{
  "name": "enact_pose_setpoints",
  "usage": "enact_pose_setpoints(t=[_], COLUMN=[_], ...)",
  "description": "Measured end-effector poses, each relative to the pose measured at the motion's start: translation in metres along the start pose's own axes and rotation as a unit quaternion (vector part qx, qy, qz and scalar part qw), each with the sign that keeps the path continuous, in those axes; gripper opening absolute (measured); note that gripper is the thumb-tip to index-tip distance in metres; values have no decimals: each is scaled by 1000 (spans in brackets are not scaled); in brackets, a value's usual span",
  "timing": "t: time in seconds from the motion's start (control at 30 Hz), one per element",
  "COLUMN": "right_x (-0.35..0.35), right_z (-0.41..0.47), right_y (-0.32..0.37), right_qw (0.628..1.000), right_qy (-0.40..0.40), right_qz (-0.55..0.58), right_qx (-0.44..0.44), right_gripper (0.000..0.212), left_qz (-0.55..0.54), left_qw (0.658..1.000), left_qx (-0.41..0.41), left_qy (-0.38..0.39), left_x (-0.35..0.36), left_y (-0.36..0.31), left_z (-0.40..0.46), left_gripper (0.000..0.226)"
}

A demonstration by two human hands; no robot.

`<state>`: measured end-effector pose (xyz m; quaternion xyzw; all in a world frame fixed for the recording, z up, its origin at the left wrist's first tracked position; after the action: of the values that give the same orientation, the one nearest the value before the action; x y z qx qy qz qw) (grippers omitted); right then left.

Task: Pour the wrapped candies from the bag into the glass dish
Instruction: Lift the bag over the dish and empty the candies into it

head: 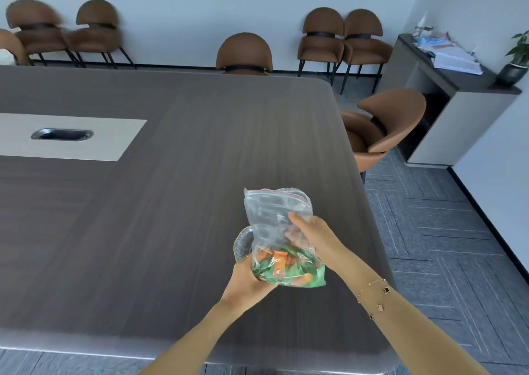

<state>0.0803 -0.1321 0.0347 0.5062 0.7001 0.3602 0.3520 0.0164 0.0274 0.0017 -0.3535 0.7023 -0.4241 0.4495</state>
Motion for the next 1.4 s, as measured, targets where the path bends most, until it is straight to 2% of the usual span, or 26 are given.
enact_pose_setpoints(t=[0.1,0.17,0.3,0.37,0.57,0.67,0.77,0.83,0.93,1.0,1.07,1.17,1.3,1.4], right_x=[7,20,44,50,62,65,71,71,67,66,67,69,79,88], right_z=[1,2,-1,3,1,-4,-8,-4,2,0,-1,-7,-15,-18], right_y=[-10,-14,-41,-58,-79,-84,-88,-93,-95,-91,-87,-81,-76,-75], right_qw=[994,990,981,971,959,951,942,960,990,996,999,999,984,944], right_qy=[-18,23,163,210,263,274,314,260,109,59,47,23,48,52], right_qz=[-103,-140,-47,-25,30,49,37,37,35,22,15,-25,-161,-312], right_qx=[-3,-3,96,112,104,133,110,97,84,55,11,-39,-57,-91], right_gripper=[38,50,67,80,68,69,61,80,118,128,124,101,129,133], left_qz=[-19,-40,-75,-86,-148,-150,-155,-158,-162,-169,-166,-146,-120,-114], left_qw=[1000,999,996,995,983,982,979,979,978,975,975,976,980,981], left_qx=[-11,-22,-42,-48,-97,-111,-124,-119,-120,-129,-136,-138,-125,-128], left_qy=[-8,-18,-36,-31,-49,-37,-45,-54,-60,-57,-58,-81,-97,-94], left_x=[-3,-5,-9,-13,-21,-20,-20,-21,-21,-21,-22,-27,-31,-30], left_y=[8,13,29,33,41,43,50,50,50,50,50,50,47,47], left_z=[-3,-6,-9,-8,-3,-3,-4,-4,-1,1,2,1,1,2], left_gripper=[27,25,24,25,17,20,24,21,16,17,17,16,12,9])
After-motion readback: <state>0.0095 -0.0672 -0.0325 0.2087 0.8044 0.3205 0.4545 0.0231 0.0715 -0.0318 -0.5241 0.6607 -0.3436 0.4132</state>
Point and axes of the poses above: each hand's wrist, its own z-axis towards the middle knuckle, its own x-axis out of the palm, y = z × x, the point moved 6 cm from there along z, towards the middle knuckle, and after that the axes turned 10 degrees about y, right-handed, at the moved point
